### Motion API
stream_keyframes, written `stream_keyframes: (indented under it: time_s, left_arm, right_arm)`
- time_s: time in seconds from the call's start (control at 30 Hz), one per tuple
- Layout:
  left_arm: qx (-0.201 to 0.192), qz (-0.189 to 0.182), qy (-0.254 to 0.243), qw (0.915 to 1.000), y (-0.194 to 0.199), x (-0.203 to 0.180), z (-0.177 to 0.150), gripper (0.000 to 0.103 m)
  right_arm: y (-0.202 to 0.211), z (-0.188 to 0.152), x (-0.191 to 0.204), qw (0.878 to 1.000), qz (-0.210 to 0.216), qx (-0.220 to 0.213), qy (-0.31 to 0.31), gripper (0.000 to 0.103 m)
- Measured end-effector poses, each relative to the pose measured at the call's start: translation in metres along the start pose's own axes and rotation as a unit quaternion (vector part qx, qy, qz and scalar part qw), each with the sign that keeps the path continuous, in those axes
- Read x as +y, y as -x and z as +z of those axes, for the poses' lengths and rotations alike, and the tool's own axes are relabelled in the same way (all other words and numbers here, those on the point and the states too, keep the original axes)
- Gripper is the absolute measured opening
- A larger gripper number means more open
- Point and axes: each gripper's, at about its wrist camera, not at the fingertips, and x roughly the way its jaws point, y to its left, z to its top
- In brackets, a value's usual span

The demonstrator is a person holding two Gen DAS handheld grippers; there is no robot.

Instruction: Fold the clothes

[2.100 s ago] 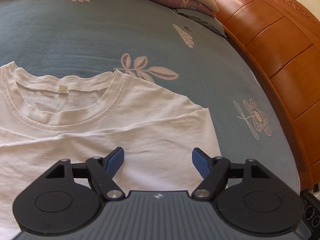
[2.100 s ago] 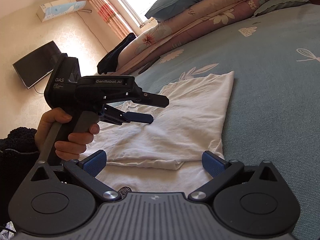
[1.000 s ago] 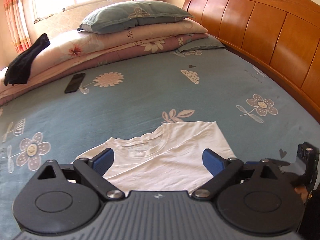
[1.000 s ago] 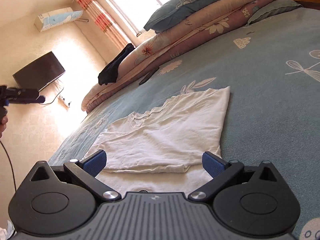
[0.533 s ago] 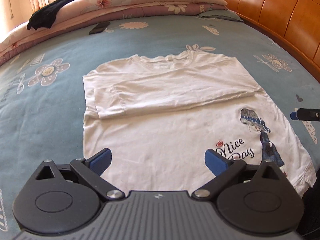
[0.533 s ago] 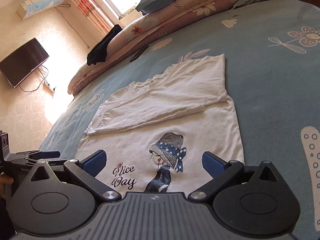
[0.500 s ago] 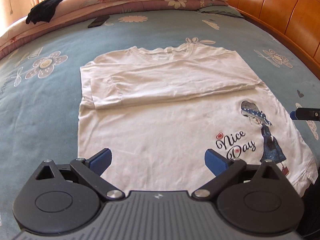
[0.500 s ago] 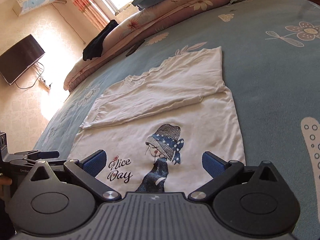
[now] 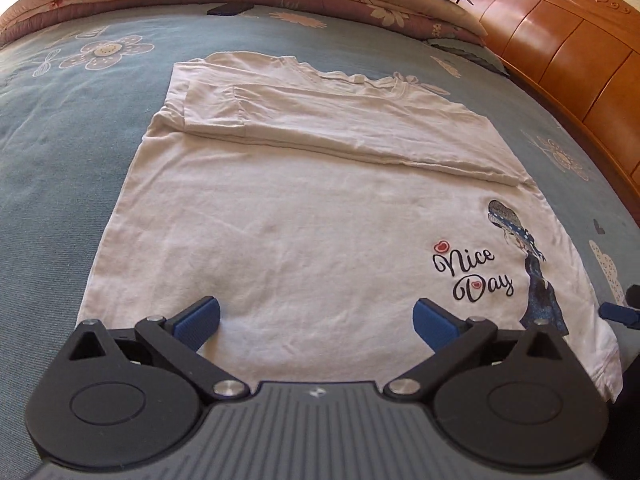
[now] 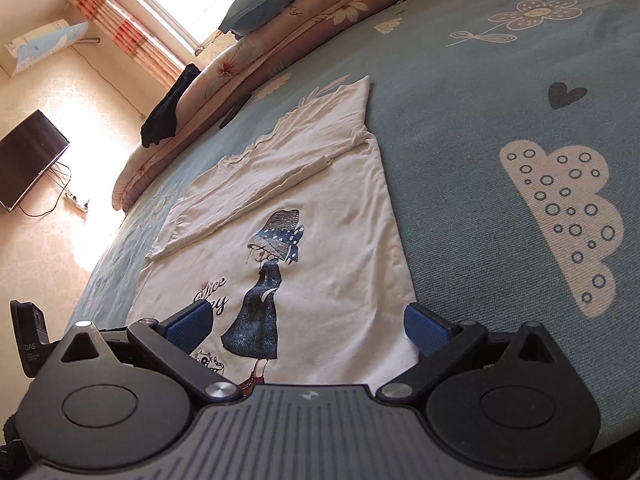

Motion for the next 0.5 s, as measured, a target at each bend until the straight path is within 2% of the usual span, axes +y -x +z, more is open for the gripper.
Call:
stream_keyframes:
  time_s: [0.07, 0.2, 0.27, 0.33, 0.37, 0.5]
  left_arm:
    - [-0.002, -0.003, 0.006, 1.0000, 0.000, 0.001, 0.000, 0.102]
    - [-0.005, 0.006, 0.009, 0.9999, -0.002, -0.001, 0.001, 0.102]
    - [-0.005, 0.012, 0.008, 0.9999, -0.003, -0.002, 0.001, 0.102]
    - [-0.011, 0.015, 0.020, 0.9996, -0.004, 0.001, 0.002, 0.102]
    - [-0.014, 0.017, 0.025, 0.9994, -0.004, 0.003, 0.003, 0.102]
    - [-0.015, 0.030, 0.039, 0.9987, -0.010, 0.007, 0.014, 0.102]
  right_arm:
    - [0.006, 0.000, 0.006, 1.000, 0.002, -0.007, 0.012, 0.103]
    - [-0.009, -0.003, 0.016, 0.999, 0.002, 0.021, 0.040, 0.103]
    - [-0.020, -0.008, 0.013, 0.998, -0.025, 0.043, 0.047, 0.102]
    - [-0.016, -0.010, 0.013, 0.996, -0.034, 0.036, 0.068, 0.101]
    - [-0.014, -0.009, 0.014, 0.996, -0.040, 0.038, 0.070, 0.096]
    - [-0.006, -0.007, 0.024, 0.991, -0.083, 0.021, 0.100, 0.096]
